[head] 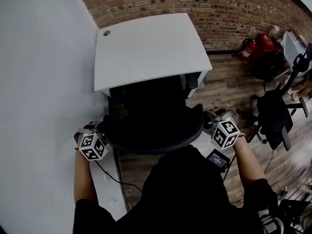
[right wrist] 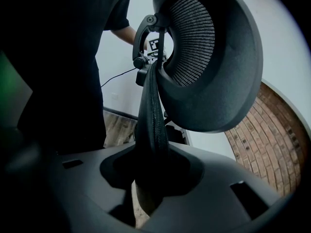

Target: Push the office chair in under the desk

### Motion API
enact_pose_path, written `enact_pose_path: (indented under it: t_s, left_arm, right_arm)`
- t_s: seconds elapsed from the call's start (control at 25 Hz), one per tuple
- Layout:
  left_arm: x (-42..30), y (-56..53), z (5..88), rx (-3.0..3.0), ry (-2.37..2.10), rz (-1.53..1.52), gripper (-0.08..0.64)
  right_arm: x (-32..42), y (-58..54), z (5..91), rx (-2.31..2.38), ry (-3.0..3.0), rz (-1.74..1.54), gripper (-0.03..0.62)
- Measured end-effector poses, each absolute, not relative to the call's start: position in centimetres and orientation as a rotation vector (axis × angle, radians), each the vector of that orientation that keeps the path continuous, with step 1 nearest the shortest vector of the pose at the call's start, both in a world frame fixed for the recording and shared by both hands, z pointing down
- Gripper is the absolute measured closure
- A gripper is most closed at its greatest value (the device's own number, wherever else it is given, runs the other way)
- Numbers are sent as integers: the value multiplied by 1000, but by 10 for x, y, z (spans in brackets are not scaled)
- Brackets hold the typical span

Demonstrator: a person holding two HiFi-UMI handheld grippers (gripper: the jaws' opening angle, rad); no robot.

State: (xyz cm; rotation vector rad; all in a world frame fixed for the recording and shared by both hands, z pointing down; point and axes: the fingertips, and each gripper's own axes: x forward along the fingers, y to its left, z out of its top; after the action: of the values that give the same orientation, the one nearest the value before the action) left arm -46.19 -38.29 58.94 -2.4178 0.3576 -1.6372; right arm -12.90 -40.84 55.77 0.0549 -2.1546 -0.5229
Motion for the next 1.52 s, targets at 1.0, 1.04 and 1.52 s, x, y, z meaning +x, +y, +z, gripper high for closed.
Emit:
enact_pose_path:
  t_s: [1.0, 1.04, 1.52]
  left_arm:
    - [-446, -459, 594, -2444, 388, -1674, 436]
    - [-447, -464, 594, -2442, 392, -1674, 436]
    - [-453, -508, 594, -2432, 416, -1690, 435]
  right_arm:
    - [-118, -505, 559, 0, -2164, -554, 483]
    - [-118, -508, 559, 2, -2165, -555, 483]
    - [-125, -551, 559, -3, -2169, -559, 485]
